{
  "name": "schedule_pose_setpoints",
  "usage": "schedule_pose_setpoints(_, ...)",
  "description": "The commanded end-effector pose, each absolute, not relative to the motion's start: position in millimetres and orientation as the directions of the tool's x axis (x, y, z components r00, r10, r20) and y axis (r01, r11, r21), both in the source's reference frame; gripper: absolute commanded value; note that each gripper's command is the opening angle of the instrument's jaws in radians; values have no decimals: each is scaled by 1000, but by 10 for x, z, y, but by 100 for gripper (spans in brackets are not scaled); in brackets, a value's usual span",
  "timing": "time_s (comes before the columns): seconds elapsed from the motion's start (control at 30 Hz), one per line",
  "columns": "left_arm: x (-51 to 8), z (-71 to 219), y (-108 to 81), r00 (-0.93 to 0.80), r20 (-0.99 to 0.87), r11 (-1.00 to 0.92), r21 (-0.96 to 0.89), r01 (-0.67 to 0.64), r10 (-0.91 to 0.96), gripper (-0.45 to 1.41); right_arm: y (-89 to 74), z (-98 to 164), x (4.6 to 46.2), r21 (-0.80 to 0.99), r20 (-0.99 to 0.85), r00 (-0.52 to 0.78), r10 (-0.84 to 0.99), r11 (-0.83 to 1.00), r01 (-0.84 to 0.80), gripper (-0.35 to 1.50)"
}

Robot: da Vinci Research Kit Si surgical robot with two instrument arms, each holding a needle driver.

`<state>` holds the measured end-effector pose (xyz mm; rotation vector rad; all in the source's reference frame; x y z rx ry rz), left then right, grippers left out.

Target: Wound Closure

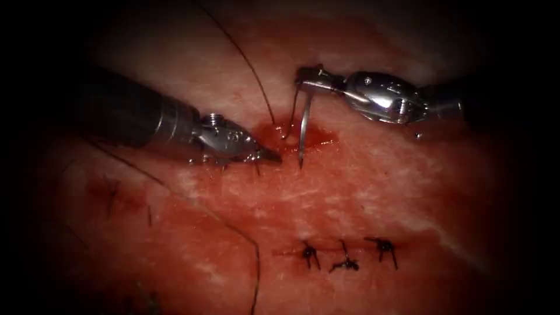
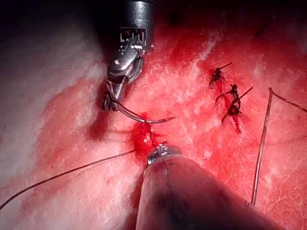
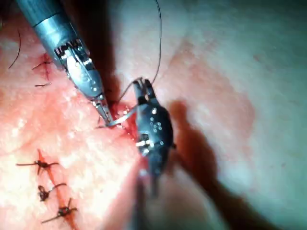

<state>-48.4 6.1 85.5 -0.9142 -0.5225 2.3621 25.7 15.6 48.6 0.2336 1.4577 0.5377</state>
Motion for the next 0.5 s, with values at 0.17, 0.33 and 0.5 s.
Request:
schedule_pose_setpoints(0.17, -491, 874, 74, -619, -484, -773, -518, -366, 618, -45, 148, 491, 263, 467, -876, 21, 481, 860, -203, -35)
schedule_pose_setpoints(0.33, -486, 885, 85, -621, -488, -780, -498, -379, 613, -45, 147, 493, 265, 465, -877, 25, 479, 861, -204, -35)
schedule_pose_setpoints(0.5, -482, 905, 82, -623, -472, -772, -498, -396, 624, -45, 147, 493, 266, 454, -883, 27, 469, 867, -206, -35)
